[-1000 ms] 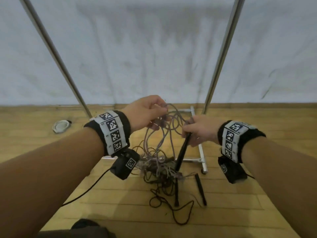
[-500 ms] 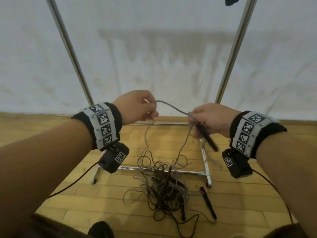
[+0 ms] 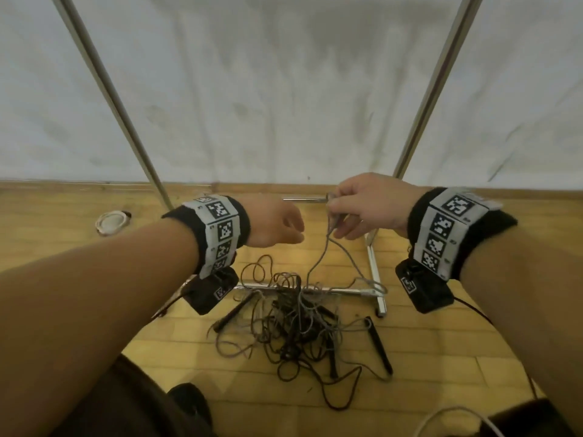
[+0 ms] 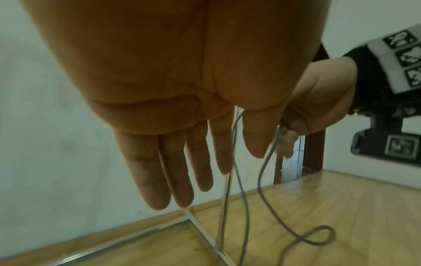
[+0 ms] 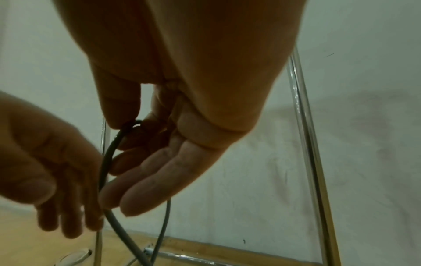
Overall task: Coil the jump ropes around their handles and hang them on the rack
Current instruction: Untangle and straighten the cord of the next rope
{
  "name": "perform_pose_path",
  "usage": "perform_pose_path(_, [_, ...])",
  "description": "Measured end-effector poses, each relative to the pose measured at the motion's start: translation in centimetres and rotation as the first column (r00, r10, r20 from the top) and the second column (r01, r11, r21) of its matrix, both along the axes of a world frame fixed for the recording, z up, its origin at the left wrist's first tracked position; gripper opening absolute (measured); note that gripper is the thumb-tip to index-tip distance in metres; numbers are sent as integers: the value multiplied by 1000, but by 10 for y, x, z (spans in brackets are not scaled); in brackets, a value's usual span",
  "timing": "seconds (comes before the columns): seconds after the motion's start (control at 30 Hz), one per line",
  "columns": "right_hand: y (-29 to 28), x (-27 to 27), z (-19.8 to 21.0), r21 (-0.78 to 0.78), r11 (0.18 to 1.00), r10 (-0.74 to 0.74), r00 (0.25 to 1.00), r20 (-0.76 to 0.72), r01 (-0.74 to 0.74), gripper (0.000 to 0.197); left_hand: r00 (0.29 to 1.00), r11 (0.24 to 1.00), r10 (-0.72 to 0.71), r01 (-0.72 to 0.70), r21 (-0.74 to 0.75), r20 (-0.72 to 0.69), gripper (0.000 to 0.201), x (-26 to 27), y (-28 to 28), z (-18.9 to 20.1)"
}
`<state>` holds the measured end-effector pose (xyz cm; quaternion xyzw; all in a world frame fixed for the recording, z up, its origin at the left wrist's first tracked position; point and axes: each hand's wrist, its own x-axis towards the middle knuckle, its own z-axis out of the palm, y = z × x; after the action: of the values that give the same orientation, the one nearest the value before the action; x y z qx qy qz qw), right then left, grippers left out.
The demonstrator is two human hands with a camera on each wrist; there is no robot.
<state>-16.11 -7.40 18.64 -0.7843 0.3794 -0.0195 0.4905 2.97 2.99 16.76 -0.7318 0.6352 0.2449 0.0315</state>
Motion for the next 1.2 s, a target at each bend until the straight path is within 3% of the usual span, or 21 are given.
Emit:
perform_pose_path(0.1, [10,7,-1,26,999,29,999,17,-29,18,988,1000,3,-8,-27,-154,58,-18,-12,-14])
perform_pose_path(0.2, [15,9,9,71,997,21,994,112,-29,19,992,998,-38,30,-62,-121,65,-32,-24,-35])
perform_pose_path(0.27, [16,5,21,124,991,20,981,195,-45,16,993,999,0,-5,-35,-121,54,-35,-31,-49])
perform_pose_path(0.33, [12,-2,35,189,981,-14,943,331,-51,14,990,1000,20,-23,-17,-143,30,-32,-34,-61])
perform_pose_path(0.4, [-3,-13,50,236,971,-152,839,522,29,15,983,998,51,-56,-21,-175,16,-29,-36,-69])
perform_pose_path(0.47, [-23,-24,59,297,940,-334,649,684,170,10,956,991,114,-128,-34,-271,28,-24,-39,-66])
perform_pose_path(0.53, [-43,-35,59,438,846,-533,471,703,303,8,842,964,228,-267,-11,-489,37,-21,-44,-49])
perform_pose_path(0.57, [-51,-39,55,487,800,-600,440,668,351,14,743,939,274,-344,4,-611,39,-20,-46,-37])
perform_pose_path(0.6, [-55,-41,49,498,775,-632,475,613,390,25,626,908,300,-420,13,-719,41,-20,-47,-22])
perform_pose_path(0.67, [-57,-41,36,428,809,-579,675,458,403,44,393,846,279,-533,30,-876,44,-22,-48,12])
perform_pose_path(0.73, [-47,-33,24,391,882,-411,838,359,264,46,221,804,222,-593,50,-950,46,-24,-48,43])
perform_pose_path(0.77, [-39,-27,19,398,903,-317,878,360,163,45,167,791,195,-610,54,-966,48,-25,-47,56])
perform_pose_path(0.87, [-13,-7,8,412,903,-58,918,393,-120,42,84,758,113,-652,32,-990,53,-27,-45,87])
perform_pose_path(0.93, [2,0,-6,263,936,187,962,197,-236,31,23,714,42,-700,14,-999,55,-21,-42,99])
perform_pose_path(1.0, [11,-2,-21,68,930,366,925,-100,-361,29,-25,649,-4,-760,17,-1000,57,-10,-37,104])
perform_pose_path(1.03, [13,-5,-26,6,921,383,904,-193,-389,29,-52,606,-10,-795,35,-999,57,-4,-35,103])
perform_pose_path(1.1, [12,-12,-28,2,953,296,937,-186,-301,27,-72,552,51,-829,88,-996,62,7,-33,94])
perform_pose_path(1.17, [12,-15,-14,144,986,75,997,33,-79,25,6,612,254,-776,155,-967,91,17,-30,78])
perform_pose_path(1.2, [12,-16,-2,220,975,-58,985,163,21,25,78,650,358,-736,189,-930,103,20,-27,70])
